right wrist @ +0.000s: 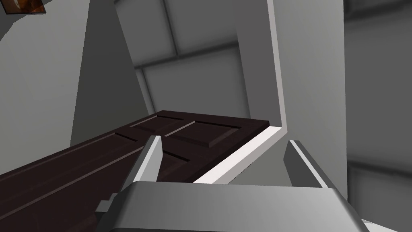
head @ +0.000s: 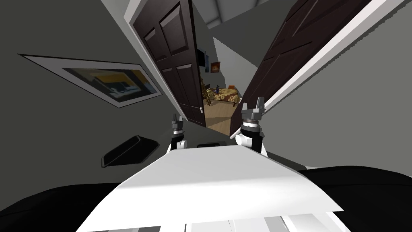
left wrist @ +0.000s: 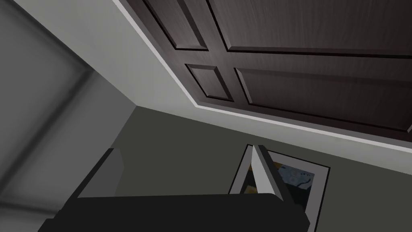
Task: Push the door open
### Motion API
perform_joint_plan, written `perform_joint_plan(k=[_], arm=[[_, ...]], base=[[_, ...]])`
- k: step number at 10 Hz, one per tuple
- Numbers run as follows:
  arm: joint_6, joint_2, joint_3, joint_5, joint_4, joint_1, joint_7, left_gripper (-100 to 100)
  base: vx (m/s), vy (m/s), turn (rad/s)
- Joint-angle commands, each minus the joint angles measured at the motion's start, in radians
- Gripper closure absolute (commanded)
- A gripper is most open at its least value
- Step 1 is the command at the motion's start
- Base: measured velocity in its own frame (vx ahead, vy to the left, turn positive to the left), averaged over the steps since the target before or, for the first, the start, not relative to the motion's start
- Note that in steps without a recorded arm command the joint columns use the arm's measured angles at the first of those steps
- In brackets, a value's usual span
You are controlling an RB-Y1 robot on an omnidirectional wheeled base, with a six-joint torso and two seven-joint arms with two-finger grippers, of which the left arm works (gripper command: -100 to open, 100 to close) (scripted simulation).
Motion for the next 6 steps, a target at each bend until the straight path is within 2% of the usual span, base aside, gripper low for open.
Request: perform_joint_plan(k=[1, 6], arm=[[-0.005, 0.002, -0.013, -0.003, 0.036, -0.006, 0.001, -100], [-0.025, 0.014, -0.045, -0.010, 0.167, -0.036, 0.009, -100]], base=[[0.091, 0.048, -0.092], [0.098, 0.048, -0.078]])
